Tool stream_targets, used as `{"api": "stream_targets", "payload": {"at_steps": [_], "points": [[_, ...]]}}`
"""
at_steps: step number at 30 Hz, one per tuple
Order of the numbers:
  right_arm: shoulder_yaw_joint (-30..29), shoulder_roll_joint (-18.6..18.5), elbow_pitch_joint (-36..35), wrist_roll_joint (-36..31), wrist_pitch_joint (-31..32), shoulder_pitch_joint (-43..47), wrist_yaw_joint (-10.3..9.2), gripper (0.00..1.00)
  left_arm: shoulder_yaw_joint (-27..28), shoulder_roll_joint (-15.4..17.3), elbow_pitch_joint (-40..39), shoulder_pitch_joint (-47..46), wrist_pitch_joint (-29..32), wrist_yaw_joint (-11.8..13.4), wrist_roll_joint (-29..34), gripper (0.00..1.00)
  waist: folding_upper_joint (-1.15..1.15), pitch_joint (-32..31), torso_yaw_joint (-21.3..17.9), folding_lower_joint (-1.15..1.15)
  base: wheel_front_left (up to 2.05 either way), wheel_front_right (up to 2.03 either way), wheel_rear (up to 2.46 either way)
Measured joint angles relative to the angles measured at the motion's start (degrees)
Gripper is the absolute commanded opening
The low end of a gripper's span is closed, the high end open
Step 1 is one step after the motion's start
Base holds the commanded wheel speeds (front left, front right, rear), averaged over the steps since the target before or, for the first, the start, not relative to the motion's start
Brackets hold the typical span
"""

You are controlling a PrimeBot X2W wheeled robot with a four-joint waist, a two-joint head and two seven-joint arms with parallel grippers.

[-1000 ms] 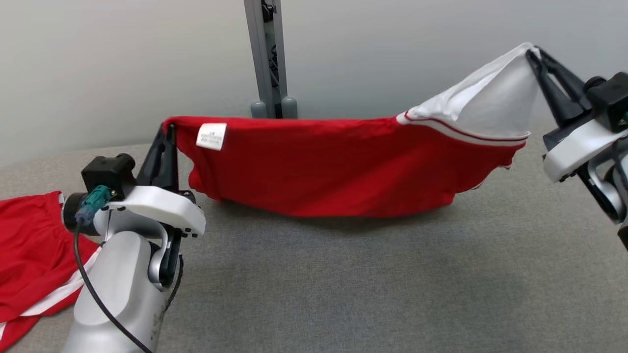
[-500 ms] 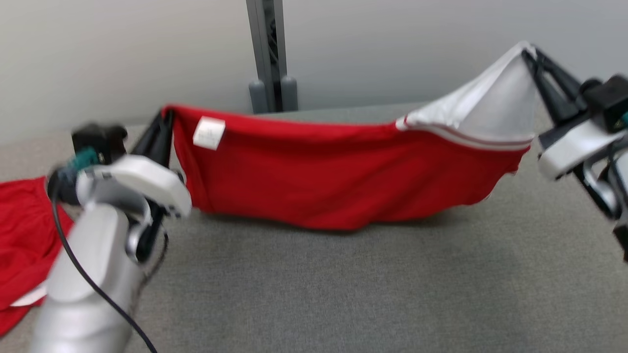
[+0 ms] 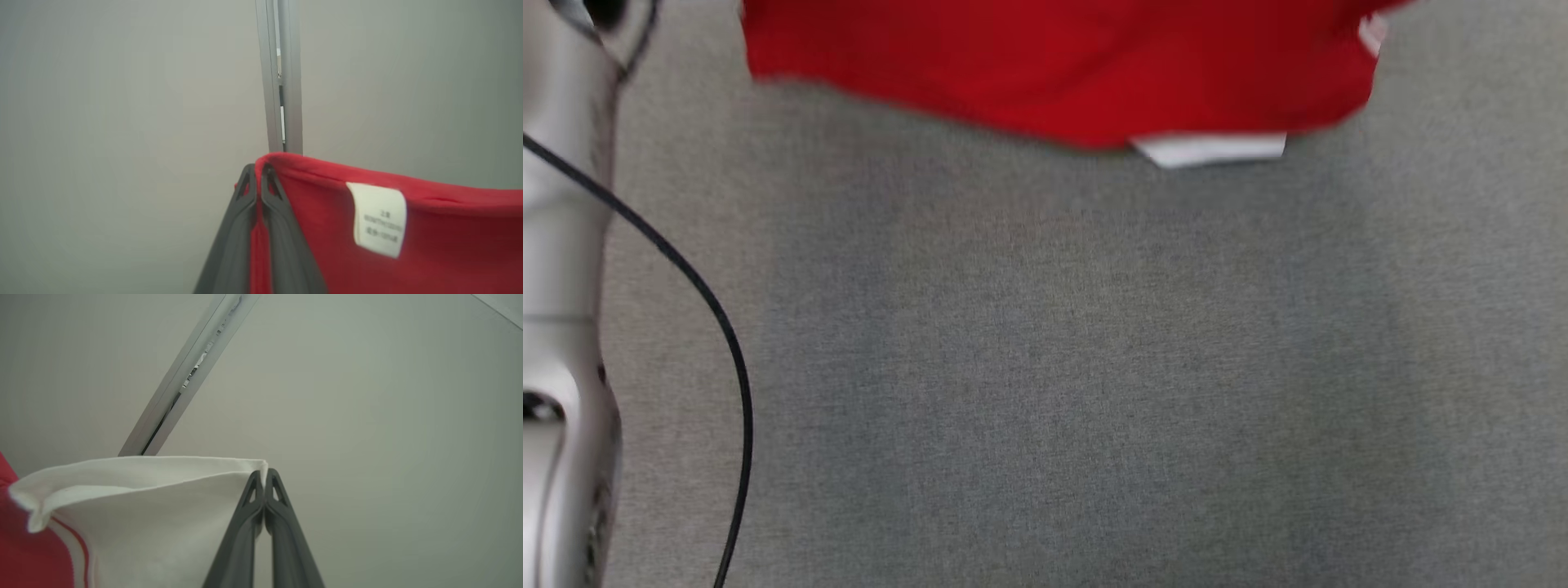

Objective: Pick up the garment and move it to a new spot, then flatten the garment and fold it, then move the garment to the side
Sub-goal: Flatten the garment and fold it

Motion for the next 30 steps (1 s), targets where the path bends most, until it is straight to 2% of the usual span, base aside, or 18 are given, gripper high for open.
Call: {"api": "stream_targets", "payload": {"at_steps": [2,4,8,11,16,19,26,30], "points": [[-2.81,1.15,2.79,-2.33,-0.44,-5.47,0.00,0.00,1.02,-0.82,2.68,-5.52,-4.01,2.25,0.26,0.00,0.00,2.53,-0.04,0.00,0.00,0.00,0.00],[-7.62,2.29,2.30,-4.99,-0.57,-9.54,0.00,0.00,1.92,-1.74,4.97,-10.11,-8.76,3.98,0.27,0.00,0.00,4.70,-0.06,0.00,0.00,0.00,0.00],[-16.90,4.37,-6.56,-13.46,-0.71,-11.02,0.00,0.00,4.23,-3.38,6.24,-15.46,-12.70,5.80,0.00,0.00,0.00,8.02,0.05,0.00,0.00,0.00,0.00],[-21.32,6.57,-13.12,-17.82,-0.73,-7.17,-0.01,0.00,6.11,-4.00,0.32,-15.69,-12.83,5.73,0.55,0.00,0.00,9.74,0.33,0.00,0.00,0.00,0.00],[-22.34,7.95,-16.40,-19.28,-0.73,1.85,0.00,0.00,6.94,-5.23,-3.68,-8.88,-12.89,3.61,3.01,0.00,0.00,11.17,1.08,0.00,0.00,0.00,0.00],[-21.93,7.89,-16.45,-18.67,-0.73,7.22,0.00,0.00,5.94,-5.32,-1.26,-4.77,-12.90,1.42,4.79,0.00,0.00,10.97,1.54,0.00,0.00,0.00,0.00],[-20.45,6.69,-16.82,-15.07,-0.73,20.44,0.00,0.00,4.01,-4.44,5.23,4.56,-12.90,-0.37,8.03,0.00,0.00,8.53,2.22,0.00,0.00,0.00,0.00],[-15.70,4.54,-16.69,-12.30,-0.73,27.14,0.00,0.00,2.48,-4.01,7.15,10.07,-12.90,-1.04,9.70,0.00,0.00,6.09,2.50,0.00,0.00,0.00,0.00]]}}
